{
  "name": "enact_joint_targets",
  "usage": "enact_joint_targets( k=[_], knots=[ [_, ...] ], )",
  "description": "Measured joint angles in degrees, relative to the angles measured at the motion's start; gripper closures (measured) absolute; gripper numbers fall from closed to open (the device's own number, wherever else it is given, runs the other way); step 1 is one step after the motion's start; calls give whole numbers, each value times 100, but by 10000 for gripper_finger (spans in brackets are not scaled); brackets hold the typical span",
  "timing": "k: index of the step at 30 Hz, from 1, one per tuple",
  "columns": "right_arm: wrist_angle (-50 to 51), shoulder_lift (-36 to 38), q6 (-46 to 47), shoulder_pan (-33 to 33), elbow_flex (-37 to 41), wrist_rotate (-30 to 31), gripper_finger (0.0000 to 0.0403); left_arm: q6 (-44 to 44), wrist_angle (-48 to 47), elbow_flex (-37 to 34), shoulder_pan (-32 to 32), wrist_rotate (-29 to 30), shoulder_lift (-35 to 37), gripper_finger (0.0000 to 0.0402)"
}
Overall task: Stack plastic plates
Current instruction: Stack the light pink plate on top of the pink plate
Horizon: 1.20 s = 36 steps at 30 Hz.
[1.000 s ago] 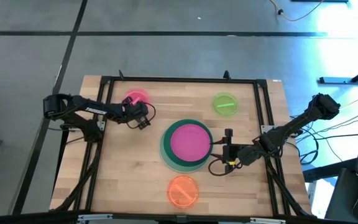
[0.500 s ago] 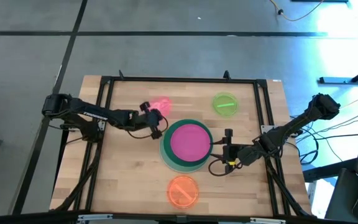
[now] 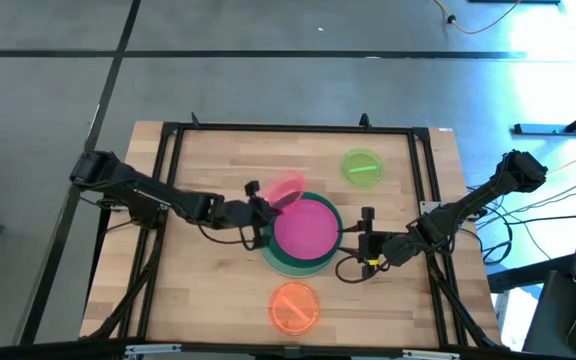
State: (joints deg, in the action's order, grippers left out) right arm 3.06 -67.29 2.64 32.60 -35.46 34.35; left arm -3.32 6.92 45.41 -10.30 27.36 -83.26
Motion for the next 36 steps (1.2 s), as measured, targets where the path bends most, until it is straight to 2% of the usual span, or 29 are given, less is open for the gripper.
enact_joint_targets(
  k=[3,9,17,21,30,36],
  knots=[
    [2,0,4,0,0,0,198,279,342,115,-128,-169,-269,400],
    [8,0,8,0,0,-2,198,479,260,592,-283,-392,-992,400],
    [42,0,8,0,0,-4,198,849,131,1441,-327,-1122,-1756,400],
    [52,0,35,0,0,-4,198,857,-308,1692,-393,-1160,-1878,400],
    [114,0,39,0,0,-7,198,804,-957,1696,-411,-1119,-1881,400],
    [135,0,147,0,0,-51,198,511,-930,1694,-396,-1164,-1997,389]
  ],
)
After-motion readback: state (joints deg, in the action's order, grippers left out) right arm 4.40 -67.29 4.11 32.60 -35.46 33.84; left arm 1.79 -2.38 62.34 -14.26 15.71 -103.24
